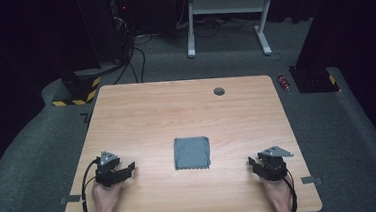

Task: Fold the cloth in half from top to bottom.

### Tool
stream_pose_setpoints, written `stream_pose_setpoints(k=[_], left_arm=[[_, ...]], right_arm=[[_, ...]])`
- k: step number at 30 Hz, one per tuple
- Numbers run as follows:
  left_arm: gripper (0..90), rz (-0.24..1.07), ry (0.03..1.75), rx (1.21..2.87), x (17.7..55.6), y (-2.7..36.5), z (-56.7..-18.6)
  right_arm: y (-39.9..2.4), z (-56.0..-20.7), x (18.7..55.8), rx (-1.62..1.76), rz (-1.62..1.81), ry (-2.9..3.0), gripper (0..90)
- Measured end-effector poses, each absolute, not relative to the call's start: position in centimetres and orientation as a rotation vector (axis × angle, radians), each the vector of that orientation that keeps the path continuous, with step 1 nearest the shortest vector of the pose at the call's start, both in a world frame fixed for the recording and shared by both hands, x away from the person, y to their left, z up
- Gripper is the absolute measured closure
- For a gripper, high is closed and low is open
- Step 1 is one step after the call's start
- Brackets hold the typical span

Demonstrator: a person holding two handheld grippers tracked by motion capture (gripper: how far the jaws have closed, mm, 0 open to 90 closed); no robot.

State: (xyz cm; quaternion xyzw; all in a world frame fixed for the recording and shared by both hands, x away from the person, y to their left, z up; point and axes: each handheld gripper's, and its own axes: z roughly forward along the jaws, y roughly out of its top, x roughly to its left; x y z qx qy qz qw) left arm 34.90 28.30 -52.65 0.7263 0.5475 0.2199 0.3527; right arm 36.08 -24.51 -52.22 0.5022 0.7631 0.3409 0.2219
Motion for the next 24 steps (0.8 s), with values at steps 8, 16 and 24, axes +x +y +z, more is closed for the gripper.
stream_pose_setpoints(k=[8, 16, 24], left_arm=[[30.4, 0.630, 1.398, 1.920, 34.75, 27.56, -52.86], [26.1, 0.628, 1.390, 1.932, 34.72, 27.34, -52.88], [24.7, 0.622, 1.386, 1.936, 34.72, 27.31, -52.89]], right_arm=[[-24.26, -52.26, 36.01, 1.374, 0.912, 2.109, 47.6], [-24.13, -52.29, 36.03, 1.378, 0.913, 2.117, 41.1], [-24.08, -52.29, 36.03, 1.381, 0.912, 2.118, 40.2]])
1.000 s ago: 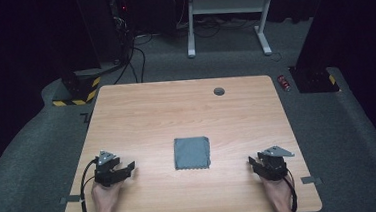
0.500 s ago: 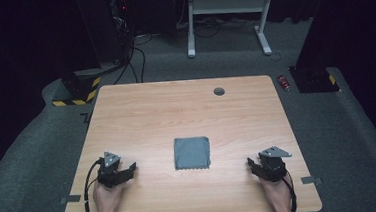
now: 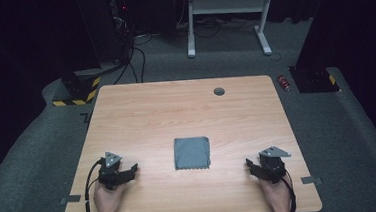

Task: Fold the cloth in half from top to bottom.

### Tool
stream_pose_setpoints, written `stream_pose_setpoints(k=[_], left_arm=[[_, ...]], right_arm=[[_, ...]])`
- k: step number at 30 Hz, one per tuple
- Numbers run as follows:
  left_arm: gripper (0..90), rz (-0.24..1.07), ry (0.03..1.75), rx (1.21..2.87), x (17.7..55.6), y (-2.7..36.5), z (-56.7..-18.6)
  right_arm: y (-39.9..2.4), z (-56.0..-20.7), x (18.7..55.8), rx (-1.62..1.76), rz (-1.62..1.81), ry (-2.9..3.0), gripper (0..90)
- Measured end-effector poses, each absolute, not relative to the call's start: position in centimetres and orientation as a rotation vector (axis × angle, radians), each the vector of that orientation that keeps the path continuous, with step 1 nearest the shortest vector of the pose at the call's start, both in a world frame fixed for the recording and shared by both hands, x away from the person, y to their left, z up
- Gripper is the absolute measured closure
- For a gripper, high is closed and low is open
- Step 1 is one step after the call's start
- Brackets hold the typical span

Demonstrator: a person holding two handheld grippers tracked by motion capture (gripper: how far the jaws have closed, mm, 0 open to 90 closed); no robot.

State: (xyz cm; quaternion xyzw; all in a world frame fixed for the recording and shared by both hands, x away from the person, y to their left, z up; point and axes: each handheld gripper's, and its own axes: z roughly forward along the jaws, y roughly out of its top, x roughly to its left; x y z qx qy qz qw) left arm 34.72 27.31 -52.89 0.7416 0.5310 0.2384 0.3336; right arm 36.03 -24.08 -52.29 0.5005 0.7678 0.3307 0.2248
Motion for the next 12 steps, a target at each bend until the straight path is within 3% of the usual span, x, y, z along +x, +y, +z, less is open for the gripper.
stream_pose_setpoints(k=[12], left_arm=[[25.1, 0.620, 1.386, 1.933, 34.73, 27.33, -52.89]], right_arm=[[-24.06, -52.29, 36.03, 1.382, 0.912, 2.117, 40.1]])
